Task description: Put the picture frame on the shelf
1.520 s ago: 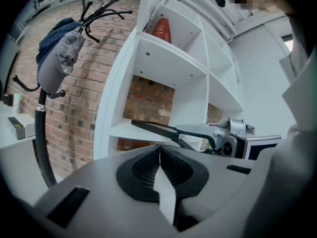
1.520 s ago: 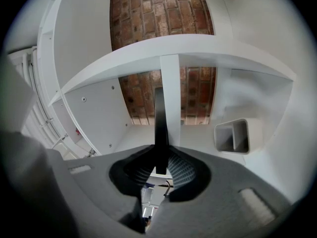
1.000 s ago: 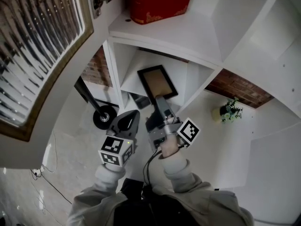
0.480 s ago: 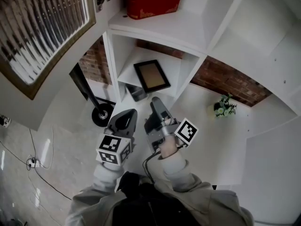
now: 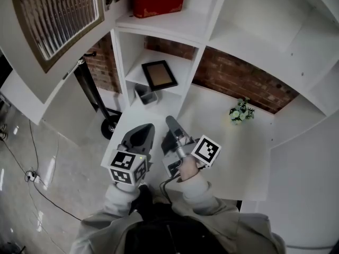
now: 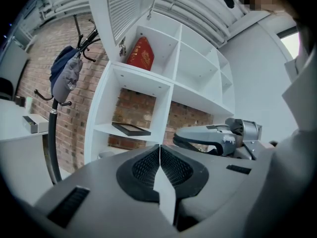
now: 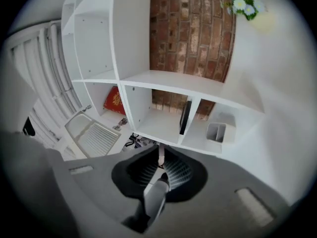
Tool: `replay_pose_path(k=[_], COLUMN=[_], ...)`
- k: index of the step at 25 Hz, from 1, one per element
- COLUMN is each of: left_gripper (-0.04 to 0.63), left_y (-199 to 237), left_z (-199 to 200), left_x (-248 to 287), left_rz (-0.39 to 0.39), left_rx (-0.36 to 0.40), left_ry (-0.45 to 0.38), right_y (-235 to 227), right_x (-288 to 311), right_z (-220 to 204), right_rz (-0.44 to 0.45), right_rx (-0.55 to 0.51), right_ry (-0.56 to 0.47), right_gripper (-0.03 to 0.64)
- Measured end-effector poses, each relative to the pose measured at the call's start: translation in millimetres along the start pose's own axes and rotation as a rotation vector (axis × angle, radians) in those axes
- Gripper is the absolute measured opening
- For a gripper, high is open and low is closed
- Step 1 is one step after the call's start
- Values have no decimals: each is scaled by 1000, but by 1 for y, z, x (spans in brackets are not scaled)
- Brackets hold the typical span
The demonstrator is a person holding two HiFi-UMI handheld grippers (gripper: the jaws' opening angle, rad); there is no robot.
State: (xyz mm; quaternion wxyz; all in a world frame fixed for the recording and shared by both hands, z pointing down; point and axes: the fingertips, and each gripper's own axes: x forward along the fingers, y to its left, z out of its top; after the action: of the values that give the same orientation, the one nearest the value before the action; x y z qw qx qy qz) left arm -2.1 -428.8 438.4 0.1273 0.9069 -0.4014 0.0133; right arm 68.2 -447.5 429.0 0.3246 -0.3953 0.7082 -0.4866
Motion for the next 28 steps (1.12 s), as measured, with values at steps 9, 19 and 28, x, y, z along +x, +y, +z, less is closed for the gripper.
replay_pose_path(k=[9,19,28], left_gripper=[5,5,5], left_y=[-71,-102,-104], left_z=[-6,-37,-55], left_x=[-18,-50,-66], left_rz=[-52,-32,-12], left_rx=[0,-11,-19], left_ry=[-23,-29,-30], right_y=[45,36,33], right_x=[-72,-135,-143], right_z=[1,-20,-38], right_rz=[-3,-103,-97], right_rx=[-576,-855,-874], right_ry=[-36,-85,-66], right_gripper=[-1,-3,-3])
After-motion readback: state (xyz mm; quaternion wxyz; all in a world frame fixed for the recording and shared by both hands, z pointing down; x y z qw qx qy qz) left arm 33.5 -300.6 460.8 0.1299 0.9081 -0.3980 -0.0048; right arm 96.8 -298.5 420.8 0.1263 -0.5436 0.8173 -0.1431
